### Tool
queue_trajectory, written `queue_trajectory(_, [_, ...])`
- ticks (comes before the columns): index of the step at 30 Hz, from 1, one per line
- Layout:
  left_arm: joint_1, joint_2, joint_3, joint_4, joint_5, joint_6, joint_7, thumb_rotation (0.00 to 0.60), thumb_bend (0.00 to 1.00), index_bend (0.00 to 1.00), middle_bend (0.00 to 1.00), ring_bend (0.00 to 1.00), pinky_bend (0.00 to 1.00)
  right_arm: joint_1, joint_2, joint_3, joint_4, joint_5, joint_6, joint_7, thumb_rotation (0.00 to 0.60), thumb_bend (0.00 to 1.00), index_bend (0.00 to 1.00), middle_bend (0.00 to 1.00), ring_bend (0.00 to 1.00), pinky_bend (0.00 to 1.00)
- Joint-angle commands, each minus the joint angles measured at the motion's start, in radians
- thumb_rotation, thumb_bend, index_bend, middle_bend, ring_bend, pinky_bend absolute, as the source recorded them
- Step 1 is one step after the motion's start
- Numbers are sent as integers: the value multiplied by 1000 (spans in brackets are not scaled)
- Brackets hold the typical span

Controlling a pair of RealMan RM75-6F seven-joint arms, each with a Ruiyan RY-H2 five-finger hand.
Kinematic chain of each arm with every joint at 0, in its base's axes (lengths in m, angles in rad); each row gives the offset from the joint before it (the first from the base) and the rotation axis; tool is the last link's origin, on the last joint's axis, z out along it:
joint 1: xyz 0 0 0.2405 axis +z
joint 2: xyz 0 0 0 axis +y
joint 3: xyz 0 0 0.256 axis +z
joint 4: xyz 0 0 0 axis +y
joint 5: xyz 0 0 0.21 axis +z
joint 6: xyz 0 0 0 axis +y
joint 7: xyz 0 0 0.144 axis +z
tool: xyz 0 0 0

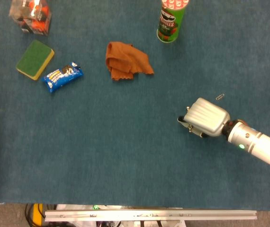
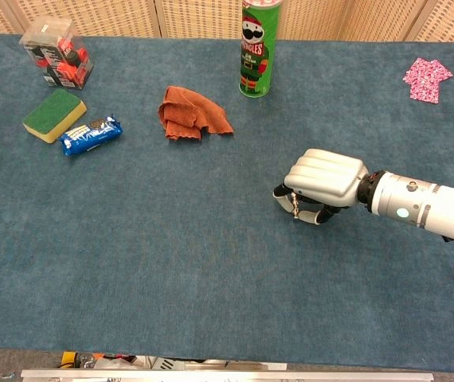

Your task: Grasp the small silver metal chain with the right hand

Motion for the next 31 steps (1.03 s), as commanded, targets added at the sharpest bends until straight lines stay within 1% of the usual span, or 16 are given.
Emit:
queue_trajectory(1, [0, 1, 0, -1, 2, 1, 1, 600, 172, 0, 0, 0, 0, -11, 6, 4, -1, -3, 35, 37, 600, 400, 691, 983, 1000, 1000])
queue_trajectory(8, [-2, 1, 1, -7, 6, 0, 7, 600, 173, 0, 0, 0, 0, -44, 49, 16, -13, -17, 146, 103, 600, 472, 751, 1000, 1000, 1000])
queue_trajectory(16, [-10, 3, 0, -21, 15, -4, 21, 600, 172, 0, 0, 0, 0, -87, 123, 23, -35, 5, 211, 122, 600, 476, 766, 1000, 1000, 1000])
queue_trajectory(19, [-14, 3, 0, -25, 17, -9, 28, 600, 172, 0, 0, 0, 0, -105, 148, 20, -35, 22, 215, 128, 600, 476, 766, 1000, 1000, 1000])
queue_trajectory(23, [-20, 1, 1, -30, 20, -15, 38, 600, 172, 0, 0, 0, 0, -123, 159, 15, -25, 46, 200, 141, 600, 476, 766, 1000, 1000, 1000])
queue_trajectory(31, [-24, 0, 3, -31, 17, -23, 44, 600, 173, 0, 0, 0, 0, -140, 141, 9, 11, 70, 165, 157, 600, 475, 766, 1000, 1000, 1000])
